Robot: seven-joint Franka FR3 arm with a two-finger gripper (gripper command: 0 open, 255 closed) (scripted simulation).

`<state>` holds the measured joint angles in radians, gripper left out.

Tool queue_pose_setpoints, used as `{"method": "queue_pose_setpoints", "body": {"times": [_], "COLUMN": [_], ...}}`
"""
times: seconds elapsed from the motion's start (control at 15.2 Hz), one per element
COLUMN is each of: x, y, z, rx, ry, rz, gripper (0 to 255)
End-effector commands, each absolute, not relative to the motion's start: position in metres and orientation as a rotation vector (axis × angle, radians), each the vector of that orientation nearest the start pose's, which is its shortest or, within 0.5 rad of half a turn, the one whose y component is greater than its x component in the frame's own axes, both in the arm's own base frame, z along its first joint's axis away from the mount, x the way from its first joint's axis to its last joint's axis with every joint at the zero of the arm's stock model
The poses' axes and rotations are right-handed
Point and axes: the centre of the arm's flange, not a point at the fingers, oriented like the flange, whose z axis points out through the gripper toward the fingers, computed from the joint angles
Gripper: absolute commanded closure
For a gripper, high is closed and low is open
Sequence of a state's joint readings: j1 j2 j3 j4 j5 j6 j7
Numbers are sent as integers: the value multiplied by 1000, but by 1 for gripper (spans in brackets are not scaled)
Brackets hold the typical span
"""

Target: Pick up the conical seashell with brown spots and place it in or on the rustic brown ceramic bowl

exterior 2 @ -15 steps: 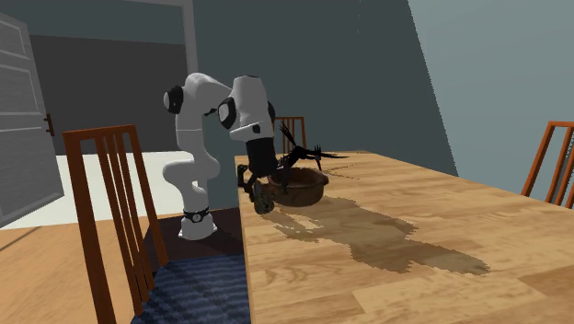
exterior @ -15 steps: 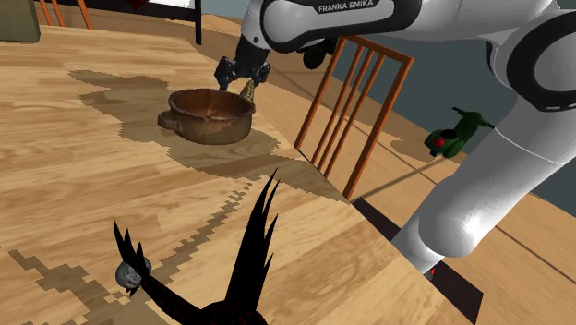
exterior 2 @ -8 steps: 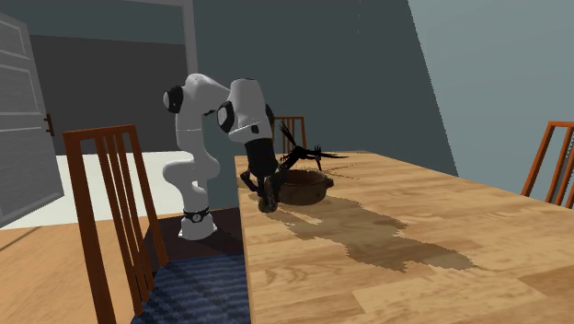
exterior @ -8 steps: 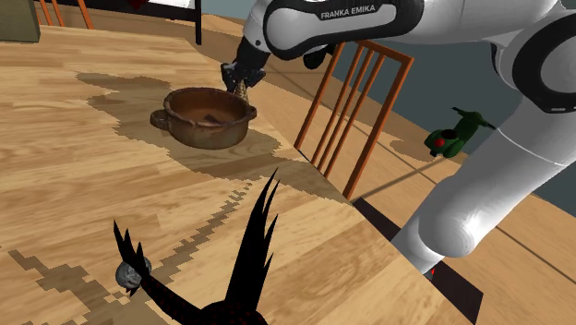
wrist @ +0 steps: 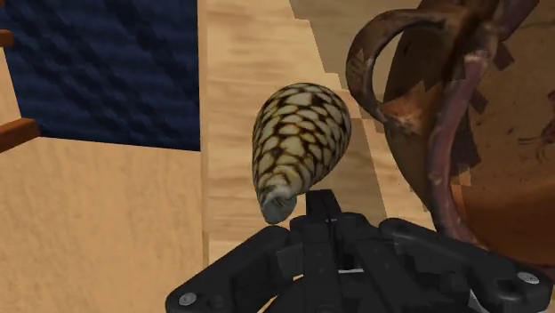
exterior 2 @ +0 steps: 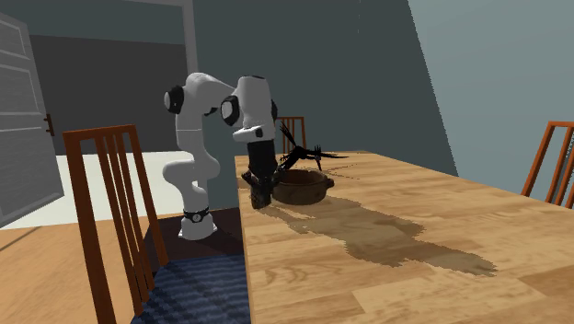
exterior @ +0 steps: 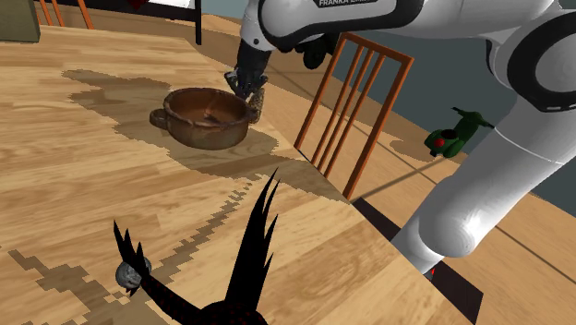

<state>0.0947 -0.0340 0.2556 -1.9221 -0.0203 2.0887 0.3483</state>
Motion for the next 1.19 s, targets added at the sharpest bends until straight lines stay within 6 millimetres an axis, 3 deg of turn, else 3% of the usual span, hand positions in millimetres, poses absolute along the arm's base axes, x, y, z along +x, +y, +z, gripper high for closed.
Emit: {"method": "queue_pose_setpoints", "body": {"times": [0.0, 0.2, 0.46, 1.12], "x": [535, 463, 368, 396], "y": [196, 187, 201, 199], "z": [522, 531, 511, 484], "rx": [-3083, -2930, -2585, -2571], "ry": [-16, 334, 763, 776], "rz": [-307, -732, -1236, -1250], "gripper": [0, 0, 0, 0]}}
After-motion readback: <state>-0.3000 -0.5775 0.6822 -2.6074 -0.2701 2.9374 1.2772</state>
